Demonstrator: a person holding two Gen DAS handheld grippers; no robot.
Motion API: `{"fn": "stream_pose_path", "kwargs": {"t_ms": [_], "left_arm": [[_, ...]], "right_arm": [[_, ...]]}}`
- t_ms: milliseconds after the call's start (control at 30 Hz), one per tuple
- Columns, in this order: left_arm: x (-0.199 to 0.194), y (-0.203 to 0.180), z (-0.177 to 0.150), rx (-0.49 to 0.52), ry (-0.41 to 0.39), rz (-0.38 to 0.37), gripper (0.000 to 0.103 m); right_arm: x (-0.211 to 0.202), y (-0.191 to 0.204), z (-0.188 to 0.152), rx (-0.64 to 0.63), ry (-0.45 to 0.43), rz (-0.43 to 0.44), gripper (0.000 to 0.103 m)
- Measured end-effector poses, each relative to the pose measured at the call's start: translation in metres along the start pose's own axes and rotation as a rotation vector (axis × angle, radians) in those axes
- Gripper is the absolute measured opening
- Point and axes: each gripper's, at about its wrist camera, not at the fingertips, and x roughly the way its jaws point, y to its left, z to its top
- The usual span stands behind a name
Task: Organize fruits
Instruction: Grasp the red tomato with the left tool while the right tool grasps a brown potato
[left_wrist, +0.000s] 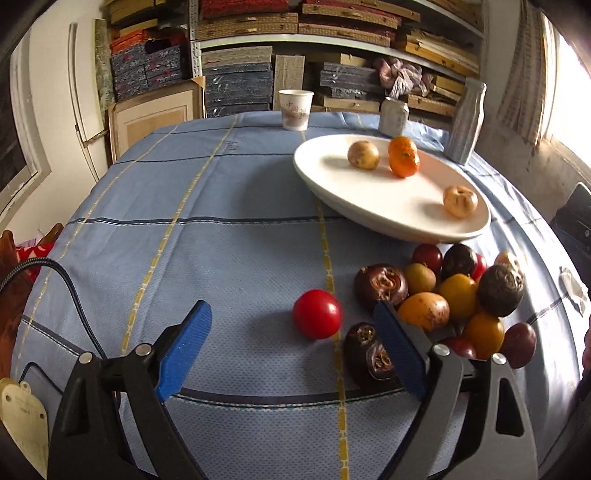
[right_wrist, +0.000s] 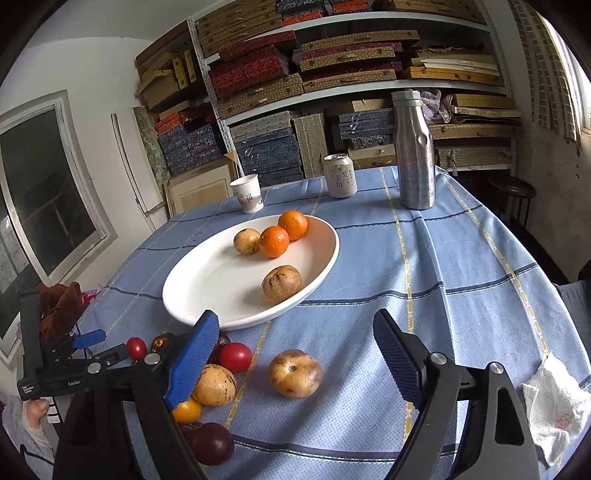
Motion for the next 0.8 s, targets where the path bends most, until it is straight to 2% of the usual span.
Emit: {"fn": "stream_pose_path", "kwargs": {"t_ms": [67,233,367,433,567,733,800], "left_arm": [[0.003,0.000,-0.001,-0.001,0.012,-0.005,0.087],[0.011,0.001,-0.001,-0.010,0.044,-0.023,0.072],[0.013,0.003,0.000,-0.019,0.047,-0.042,0.070],[0.014,0.001,0.001,-0.015,0.045,-0.058,0.060],[0.014,-0.002,0.001,0.000,0.041,-0.084,0.054],[0.014,-0.005,0.002,0.007,0.042,-0.117,0.040],[0.013,-0.006,0.002,0.010,0.041,-0.120,0.039]], "right_arm": [[0.001,0.002,-0.002,-0.003,0.008,0.002,0.086],[0.003,0.003,-0.003,-0.009,0.020,0.001,0.086],[0.005,0.003,-0.004,-0.009,0.031,-0.001,0.086],[0.006,0.004,-0.004,-0.012,0.036,-0.003,0.086],[0.008,0.004,-0.005,-0.017,0.046,-0.006,0.086],[0.010,0.003,-0.007,-0.015,0.055,-0.009,0.086],[0.011,0.003,-0.008,-0.014,0.060,-0.008,0.086]]}}
